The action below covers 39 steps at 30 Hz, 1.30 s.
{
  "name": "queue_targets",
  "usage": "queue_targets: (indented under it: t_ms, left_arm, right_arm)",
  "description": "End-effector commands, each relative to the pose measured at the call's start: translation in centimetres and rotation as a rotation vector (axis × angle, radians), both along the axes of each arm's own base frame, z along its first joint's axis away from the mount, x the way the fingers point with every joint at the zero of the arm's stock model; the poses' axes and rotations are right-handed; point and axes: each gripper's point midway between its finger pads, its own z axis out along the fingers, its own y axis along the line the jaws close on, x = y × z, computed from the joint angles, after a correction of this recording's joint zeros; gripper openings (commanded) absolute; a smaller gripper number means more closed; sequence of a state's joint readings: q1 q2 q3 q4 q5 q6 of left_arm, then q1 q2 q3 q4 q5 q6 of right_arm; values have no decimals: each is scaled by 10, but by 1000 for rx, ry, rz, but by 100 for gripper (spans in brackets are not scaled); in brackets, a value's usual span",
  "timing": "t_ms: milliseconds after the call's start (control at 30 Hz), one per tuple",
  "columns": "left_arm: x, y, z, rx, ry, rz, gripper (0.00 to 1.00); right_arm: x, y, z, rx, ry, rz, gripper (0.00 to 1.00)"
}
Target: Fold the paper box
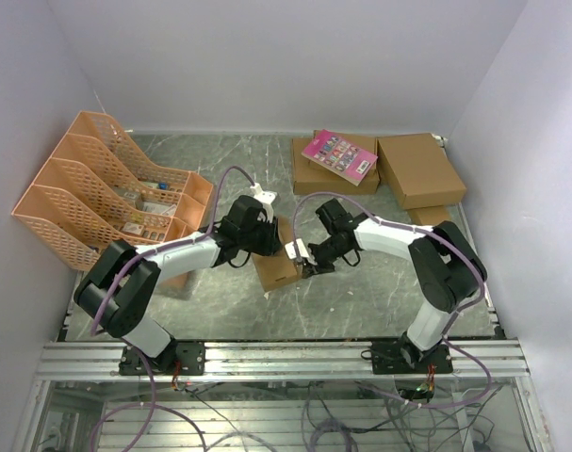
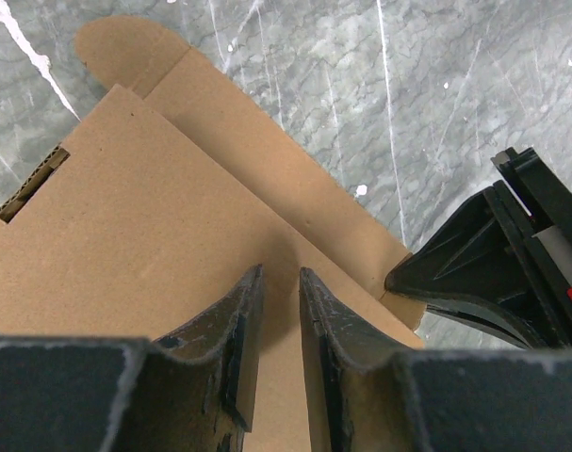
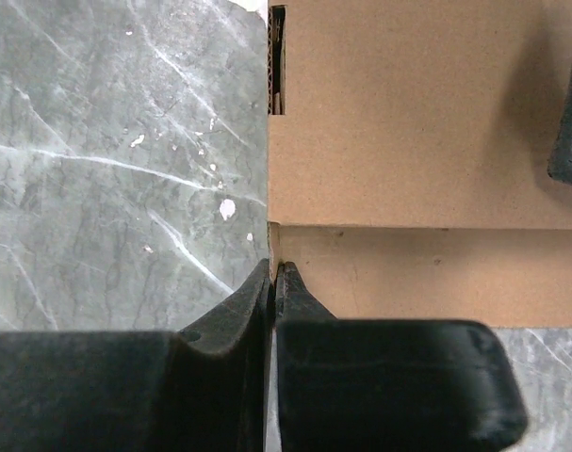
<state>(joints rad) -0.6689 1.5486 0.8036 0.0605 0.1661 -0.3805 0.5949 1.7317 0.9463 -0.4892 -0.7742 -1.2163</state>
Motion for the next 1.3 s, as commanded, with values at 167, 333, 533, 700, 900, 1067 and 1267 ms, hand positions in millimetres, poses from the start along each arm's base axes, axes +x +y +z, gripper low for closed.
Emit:
queue_targets:
  t_ms: [167,333,533,700,900,1067,1267]
  left_arm:
    - [-6,3,-8,-10,29,-35,33]
    - [-7,5,-8,-19,31,-36,33]
    - [-6,3,-8,-32,38,-29,33]
    - [-5,1,-11,-40,51,-26,33]
    - [-7,2,-13,-44,58,-24,33]
    - [-9,2,-14,-51,61,-23,33]
    - [-6,0,1,-96,50,2,35]
  right_arm:
    - [-3,8,9,-7,192,-62,0]
    - [-4,8,11,-5,225,-74,0]
    - [-6,10,16,23,199,-62,0]
    - [-10,19,20,20,178,-54,0]
    - [-7,24,23,-24,185,-112,0]
    - [-5,26,25,-52,202,-169,2]
    - [-6,24,21,-77,205,-185,1]
